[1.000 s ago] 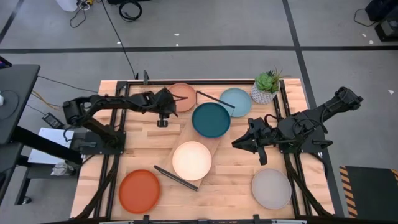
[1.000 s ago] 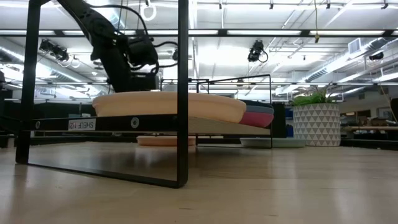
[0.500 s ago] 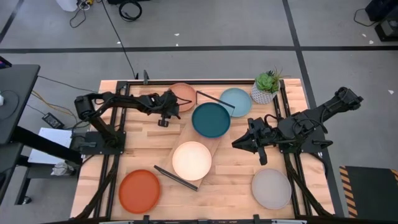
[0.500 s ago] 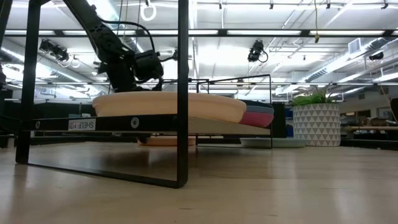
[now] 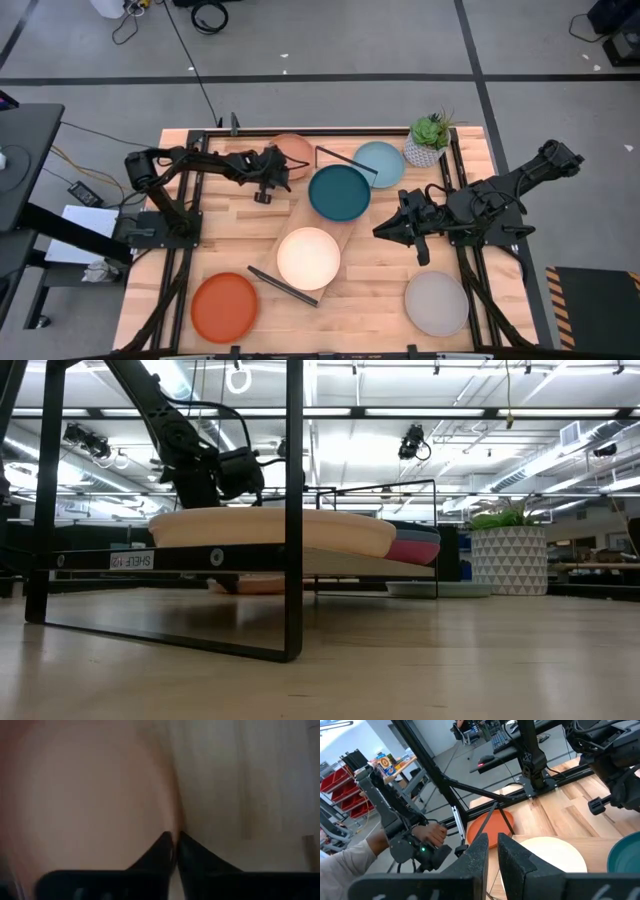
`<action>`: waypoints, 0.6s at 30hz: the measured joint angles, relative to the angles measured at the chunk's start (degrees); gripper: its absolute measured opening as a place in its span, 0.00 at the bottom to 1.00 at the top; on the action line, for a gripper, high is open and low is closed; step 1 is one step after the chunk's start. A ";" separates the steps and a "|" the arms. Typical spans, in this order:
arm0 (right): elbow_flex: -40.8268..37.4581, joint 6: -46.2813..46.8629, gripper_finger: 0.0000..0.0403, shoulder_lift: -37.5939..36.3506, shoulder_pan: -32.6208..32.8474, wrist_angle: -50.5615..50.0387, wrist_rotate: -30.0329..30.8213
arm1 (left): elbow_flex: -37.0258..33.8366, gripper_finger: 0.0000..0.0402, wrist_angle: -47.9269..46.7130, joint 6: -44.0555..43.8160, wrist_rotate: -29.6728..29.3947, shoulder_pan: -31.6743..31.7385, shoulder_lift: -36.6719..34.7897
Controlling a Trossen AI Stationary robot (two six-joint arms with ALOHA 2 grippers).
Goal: Place and stack plates onto a shelf
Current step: Stack the brown plate on top of the peach plate on the shelf
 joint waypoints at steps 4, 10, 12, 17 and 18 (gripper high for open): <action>0.00 0.00 0.12 0.00 0.00 0.00 0.00 | 0.06 0.04 -1.28 -2.53 -2.90 -0.49 0.03; 0.00 -0.01 0.12 0.00 0.00 0.03 -0.01 | 6.55 0.04 -16.41 -8.48 -4.73 -1.61 -0.30; 0.00 0.00 0.12 0.00 0.00 0.04 0.00 | 9.92 0.04 -23.06 -11.05 -4.72 -2.24 -0.32; 0.00 0.00 0.12 0.00 0.00 0.04 -0.02 | 19.09 0.04 -39.26 -15.53 -2.23 -4.77 -0.86; 0.00 0.00 0.12 0.00 0.00 0.04 -0.01 | 20.99 0.04 -42.62 -16.37 -1.55 -5.53 -1.31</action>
